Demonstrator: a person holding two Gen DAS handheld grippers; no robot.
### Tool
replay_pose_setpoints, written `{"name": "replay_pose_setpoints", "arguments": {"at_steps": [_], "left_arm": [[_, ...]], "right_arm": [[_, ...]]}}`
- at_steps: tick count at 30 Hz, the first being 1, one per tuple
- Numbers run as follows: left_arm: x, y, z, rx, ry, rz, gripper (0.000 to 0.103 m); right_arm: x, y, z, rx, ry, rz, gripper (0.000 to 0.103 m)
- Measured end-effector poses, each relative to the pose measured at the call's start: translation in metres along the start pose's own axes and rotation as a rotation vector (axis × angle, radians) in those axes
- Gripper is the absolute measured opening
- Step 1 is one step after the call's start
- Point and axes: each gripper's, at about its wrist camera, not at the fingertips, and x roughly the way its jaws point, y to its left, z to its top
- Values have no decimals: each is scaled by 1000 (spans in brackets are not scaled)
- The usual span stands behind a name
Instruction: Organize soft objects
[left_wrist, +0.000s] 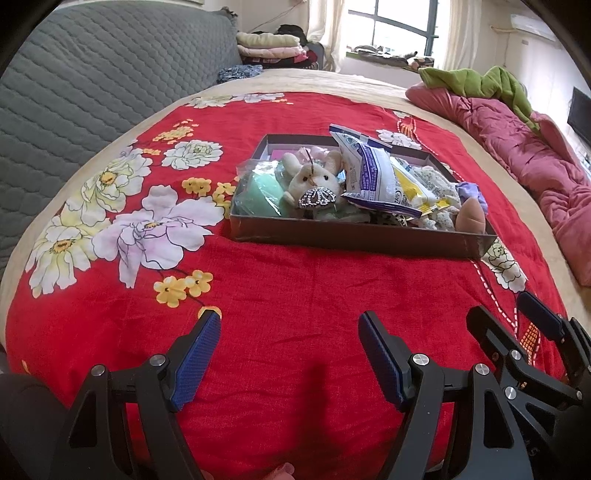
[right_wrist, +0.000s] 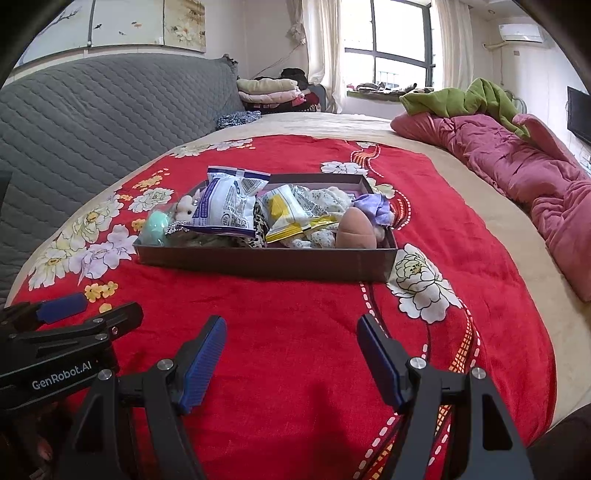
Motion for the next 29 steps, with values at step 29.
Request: {"name": "replay_pose_setpoints", "arguments": {"at_steps": [29], "left_arm": [[2,7,6,-27,8,-47,78]], "right_arm": [[-1,2,1,4,4,-1,72]]}}
